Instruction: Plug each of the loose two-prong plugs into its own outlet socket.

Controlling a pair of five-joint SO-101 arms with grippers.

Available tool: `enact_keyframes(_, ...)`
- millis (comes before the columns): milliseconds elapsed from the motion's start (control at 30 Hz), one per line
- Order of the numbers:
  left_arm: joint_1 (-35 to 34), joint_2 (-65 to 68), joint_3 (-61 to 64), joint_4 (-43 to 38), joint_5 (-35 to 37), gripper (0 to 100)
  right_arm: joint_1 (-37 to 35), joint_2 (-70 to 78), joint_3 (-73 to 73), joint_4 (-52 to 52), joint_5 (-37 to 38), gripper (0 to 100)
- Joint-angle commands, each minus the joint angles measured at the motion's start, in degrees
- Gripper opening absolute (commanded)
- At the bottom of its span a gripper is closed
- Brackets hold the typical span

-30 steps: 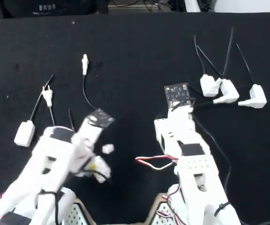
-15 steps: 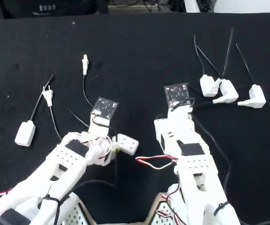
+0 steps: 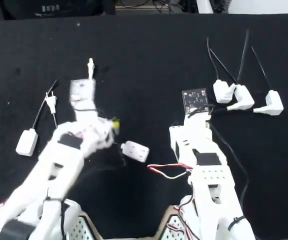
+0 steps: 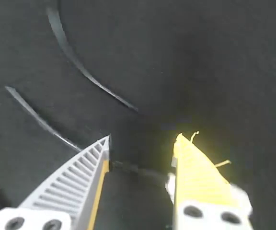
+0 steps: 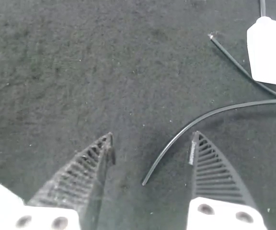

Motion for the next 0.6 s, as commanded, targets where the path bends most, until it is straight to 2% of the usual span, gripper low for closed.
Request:
enact_keyframes(0,-6.2,11.4,-9.6,-0.6,1.2,22,1.2,-1.5,-3.3,-1.2,-0.4,24.0)
enact_keyframes(267,-10.8,26.3,-14.9,0.0,3.3,21,1.2,-1.5,-3.3,-1.1,-0.4,24.0)
enact_keyframes(567,-21.8,25.2,-21.6,18.5,2.2,21,1.2,-1.5,-3.3,-1.3,-0.4,24.0)
